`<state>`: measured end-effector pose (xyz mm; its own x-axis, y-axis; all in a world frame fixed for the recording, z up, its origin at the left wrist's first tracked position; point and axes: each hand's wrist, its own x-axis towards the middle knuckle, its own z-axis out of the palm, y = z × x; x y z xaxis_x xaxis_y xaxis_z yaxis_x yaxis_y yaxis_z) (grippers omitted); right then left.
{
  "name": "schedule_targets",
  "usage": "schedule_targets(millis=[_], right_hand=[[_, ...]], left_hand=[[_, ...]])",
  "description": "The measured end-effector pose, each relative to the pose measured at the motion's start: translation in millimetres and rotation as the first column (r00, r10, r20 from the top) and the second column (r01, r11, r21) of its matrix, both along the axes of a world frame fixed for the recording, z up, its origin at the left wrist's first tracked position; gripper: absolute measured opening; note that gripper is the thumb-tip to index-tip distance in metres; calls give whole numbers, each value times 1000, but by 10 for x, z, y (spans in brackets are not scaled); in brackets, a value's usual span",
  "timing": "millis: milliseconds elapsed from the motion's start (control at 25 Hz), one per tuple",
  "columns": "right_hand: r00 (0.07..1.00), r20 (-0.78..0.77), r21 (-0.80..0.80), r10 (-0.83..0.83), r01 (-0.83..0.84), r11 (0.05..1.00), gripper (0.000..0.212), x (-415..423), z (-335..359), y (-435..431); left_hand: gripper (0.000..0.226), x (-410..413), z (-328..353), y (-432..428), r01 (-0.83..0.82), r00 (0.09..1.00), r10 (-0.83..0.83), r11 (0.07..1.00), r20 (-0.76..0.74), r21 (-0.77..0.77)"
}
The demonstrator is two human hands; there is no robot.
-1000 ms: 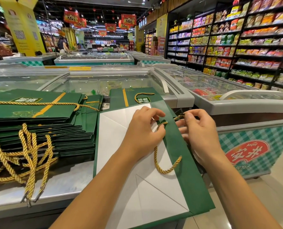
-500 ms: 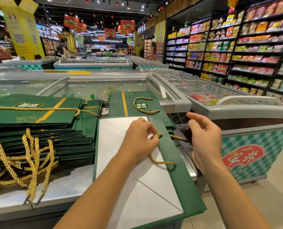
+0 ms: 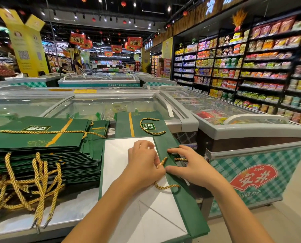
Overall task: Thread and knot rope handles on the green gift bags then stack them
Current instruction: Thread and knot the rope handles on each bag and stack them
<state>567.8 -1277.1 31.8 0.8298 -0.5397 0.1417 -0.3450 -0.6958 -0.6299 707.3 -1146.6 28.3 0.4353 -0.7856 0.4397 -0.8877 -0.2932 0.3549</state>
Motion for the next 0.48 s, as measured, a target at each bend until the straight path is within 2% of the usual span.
schedule_targets(millis=[120, 320, 400, 480], right_hand=[[1000, -1, 13, -11, 11, 1000, 69, -9, 5, 18], [1000, 6, 28, -11, 11, 1000, 70, -23, 23, 48], [1000, 18, 31, -14, 13, 999, 70, -28, 27, 61], [1000, 27, 28, -14, 14, 1000, 70, -32, 23, 64]], left_hand=[[13, 16, 70, 150, -99, 995, 96, 990, 30, 102], [32, 21, 72, 383, -328, 941, 334, 939, -47, 102], [32, -42, 51, 422, -329, 942, 332, 942, -52, 65], [29, -93, 67, 464, -283, 948, 279, 959, -151, -3]])
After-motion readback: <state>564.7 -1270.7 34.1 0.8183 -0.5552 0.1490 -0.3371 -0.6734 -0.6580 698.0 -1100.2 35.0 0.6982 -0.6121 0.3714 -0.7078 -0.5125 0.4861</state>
